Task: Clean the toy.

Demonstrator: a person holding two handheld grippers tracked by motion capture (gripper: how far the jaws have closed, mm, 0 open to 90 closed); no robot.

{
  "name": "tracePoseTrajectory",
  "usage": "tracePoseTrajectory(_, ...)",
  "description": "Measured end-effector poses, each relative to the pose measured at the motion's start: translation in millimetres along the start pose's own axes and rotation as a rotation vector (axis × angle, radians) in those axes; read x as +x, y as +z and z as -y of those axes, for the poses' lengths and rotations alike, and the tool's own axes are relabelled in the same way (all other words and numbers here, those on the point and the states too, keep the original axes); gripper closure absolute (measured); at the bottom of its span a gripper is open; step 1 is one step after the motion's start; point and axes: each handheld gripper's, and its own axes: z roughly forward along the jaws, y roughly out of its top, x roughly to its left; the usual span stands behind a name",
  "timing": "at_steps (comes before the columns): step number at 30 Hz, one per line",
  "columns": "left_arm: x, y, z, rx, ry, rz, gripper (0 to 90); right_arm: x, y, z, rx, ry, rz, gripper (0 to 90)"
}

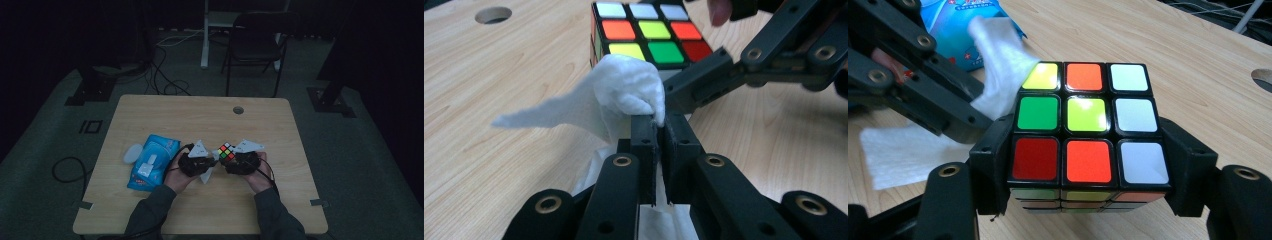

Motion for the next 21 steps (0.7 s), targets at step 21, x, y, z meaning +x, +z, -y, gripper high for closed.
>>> tracePoseTrajectory(21, 2.1, -3.5, -3.4, 0.008, 0.014, -0.033, 85.9, -0.6, 0.4, 0.3, -0.004, 0.008, -0.009, 34.0)
